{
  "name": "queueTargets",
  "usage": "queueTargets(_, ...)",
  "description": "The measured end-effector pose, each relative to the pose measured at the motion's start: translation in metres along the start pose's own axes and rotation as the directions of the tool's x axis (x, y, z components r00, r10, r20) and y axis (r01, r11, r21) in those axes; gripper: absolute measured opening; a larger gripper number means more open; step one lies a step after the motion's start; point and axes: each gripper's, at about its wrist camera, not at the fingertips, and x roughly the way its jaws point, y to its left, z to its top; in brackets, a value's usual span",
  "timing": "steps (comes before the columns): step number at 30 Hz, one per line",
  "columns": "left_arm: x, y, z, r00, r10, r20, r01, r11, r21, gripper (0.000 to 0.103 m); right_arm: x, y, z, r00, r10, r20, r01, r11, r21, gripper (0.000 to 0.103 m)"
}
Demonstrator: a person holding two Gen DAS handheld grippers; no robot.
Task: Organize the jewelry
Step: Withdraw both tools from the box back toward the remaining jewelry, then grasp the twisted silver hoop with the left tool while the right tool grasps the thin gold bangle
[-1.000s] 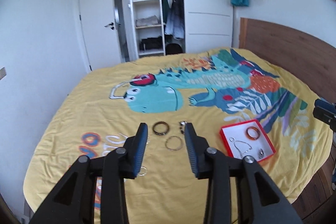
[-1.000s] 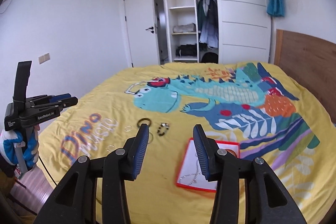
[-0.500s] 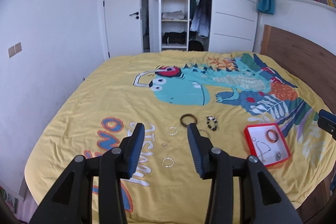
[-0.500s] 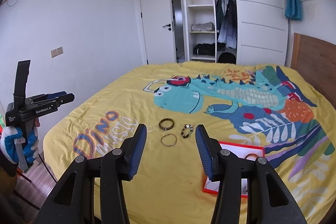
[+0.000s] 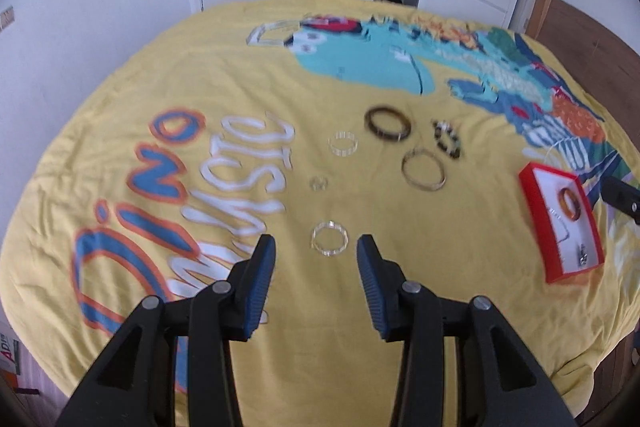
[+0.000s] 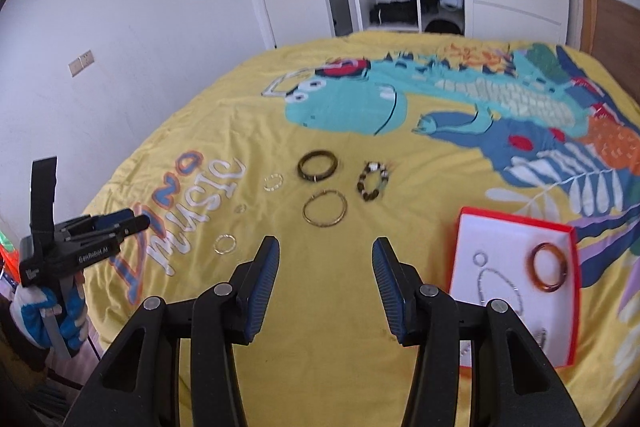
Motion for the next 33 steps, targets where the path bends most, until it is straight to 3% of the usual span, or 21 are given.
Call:
queueTargets(5,0.059,0.008,-0.013,0.995,-0.006,-0.096,0.002,0.999,-0.049,0.040,0.061,-0.003,0.001,0.997,0.026,-0.077,-0.025,1.000,0.005,0.048)
queueTargets(9,0.086,0.015,-0.013,0.992,-0.018,-0.123,0.008,0.997,-0.081,0.040,0.101,-0.010,0.002,0.993,0.044,-0.112,-0.042,0.999,0.020,0.048)
queueTargets(19,0.139,0.015,-0.002,0.986,0.010,-0.164,-0.019,0.999,-0.049,0.039,0.175,-0.024,0.009,0.987,0.059,-0.149,-0.050,0.997,0.064,0.048)
queueTargets(24,0.146,0.007,-0.008,0.990,0.053,-0.130,-0.053,0.999,0.008,0.039,0.200,-0.035,0.011,0.987,0.050,-0.153,-0.034,0.994,0.105,0.048)
queueTargets(33,0.148,0.005,-0.016,0.996,0.068,-0.059,-0.067,0.998,0.012,0.036,0.238,-0.034,0.011,0.985,0.064,-0.161,-0.044,0.991,0.125,0.048)
